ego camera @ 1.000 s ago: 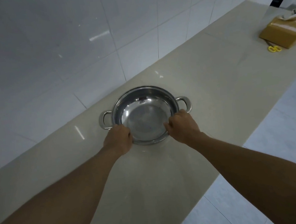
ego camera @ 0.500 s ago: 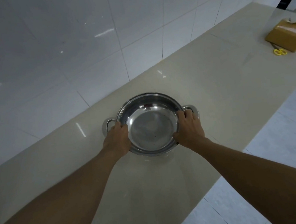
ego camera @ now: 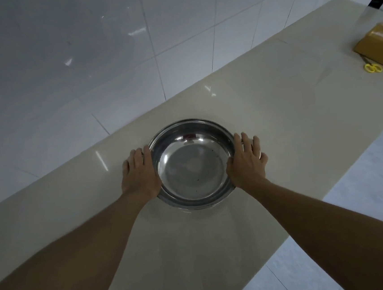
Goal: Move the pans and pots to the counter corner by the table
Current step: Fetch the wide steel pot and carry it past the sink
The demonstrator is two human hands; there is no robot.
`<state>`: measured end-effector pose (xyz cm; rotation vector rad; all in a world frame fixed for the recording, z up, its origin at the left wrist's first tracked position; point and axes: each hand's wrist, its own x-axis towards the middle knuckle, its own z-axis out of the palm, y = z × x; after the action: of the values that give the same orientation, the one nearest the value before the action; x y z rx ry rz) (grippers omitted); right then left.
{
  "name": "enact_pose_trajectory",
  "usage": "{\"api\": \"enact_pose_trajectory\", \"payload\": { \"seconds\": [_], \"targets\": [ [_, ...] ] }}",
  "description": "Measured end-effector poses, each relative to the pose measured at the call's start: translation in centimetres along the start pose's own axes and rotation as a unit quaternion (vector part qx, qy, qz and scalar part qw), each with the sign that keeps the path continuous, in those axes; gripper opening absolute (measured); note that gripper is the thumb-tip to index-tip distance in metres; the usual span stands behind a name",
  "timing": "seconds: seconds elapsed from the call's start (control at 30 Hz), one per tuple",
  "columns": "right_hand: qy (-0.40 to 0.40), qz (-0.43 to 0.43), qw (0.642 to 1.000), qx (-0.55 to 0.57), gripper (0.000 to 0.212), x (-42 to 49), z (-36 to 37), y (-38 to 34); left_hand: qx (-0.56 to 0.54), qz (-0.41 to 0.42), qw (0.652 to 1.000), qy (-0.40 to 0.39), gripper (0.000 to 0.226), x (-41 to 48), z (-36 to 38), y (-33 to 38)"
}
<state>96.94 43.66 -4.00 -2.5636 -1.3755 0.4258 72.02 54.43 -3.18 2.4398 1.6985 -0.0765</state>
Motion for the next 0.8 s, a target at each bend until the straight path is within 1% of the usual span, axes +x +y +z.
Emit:
{"api": "enact_pose_trajectory", "payload": {
  "seconds": [0.17,0.3,0.4,0.6,0.8],
  "targets": [
    [-0.007,-0.001,1.0,0.015,0.08,-0.6,-0.1,0.2,0.015,-0.026,1.0,0.004,0.07,-1.5,0.0,-0.3],
    [-0.036,-0.004,0.999,0.003,0.093,-2.8,-0.1,-0.4,0.018,-0.047,0.999,-0.015,0.067,-4.3,0.1,-0.8],
    [-0.042,-0.018,0.999,-0.005,0.096,-5.3,0.2,-1.1,0.015,-0.056,0.998,-0.019,0.068,-7.1,0.3,-2.0],
    [-0.034,-0.07,0.997,-0.017,0.088,-10.1,-0.4,-4.5,-0.012,-0.088,0.996,-0.006,0.059,-13.5,-1.1,-6.2],
    [-0.016,-0.151,0.988,-0.039,0.078,-17.5,-0.6,-9.6,-0.002,-0.131,0.991,0.0,0.067,-22.8,-4.1,-12.2]
  ]
}}
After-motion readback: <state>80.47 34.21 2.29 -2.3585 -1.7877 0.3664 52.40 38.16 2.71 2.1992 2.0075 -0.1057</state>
